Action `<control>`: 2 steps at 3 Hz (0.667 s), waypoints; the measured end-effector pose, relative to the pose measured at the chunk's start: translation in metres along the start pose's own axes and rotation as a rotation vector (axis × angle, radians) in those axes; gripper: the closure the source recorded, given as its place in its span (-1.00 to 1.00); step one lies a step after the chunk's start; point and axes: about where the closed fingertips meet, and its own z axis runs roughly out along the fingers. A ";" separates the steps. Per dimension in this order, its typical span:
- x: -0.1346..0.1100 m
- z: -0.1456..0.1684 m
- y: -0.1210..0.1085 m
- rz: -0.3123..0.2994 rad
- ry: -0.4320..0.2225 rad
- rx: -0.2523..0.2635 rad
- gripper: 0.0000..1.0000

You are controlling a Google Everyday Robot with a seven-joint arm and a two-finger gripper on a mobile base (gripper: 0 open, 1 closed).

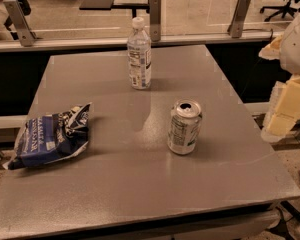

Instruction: Move 7up can near blue plastic bottle

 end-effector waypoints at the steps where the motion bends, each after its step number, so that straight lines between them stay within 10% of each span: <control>1: 0.000 0.000 0.000 0.000 0.000 0.000 -1.00; 2: -0.005 0.000 0.001 -0.010 -0.021 -0.006 -1.00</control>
Offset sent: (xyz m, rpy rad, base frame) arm -0.0001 0.0120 -0.0023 0.0454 0.0223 0.0411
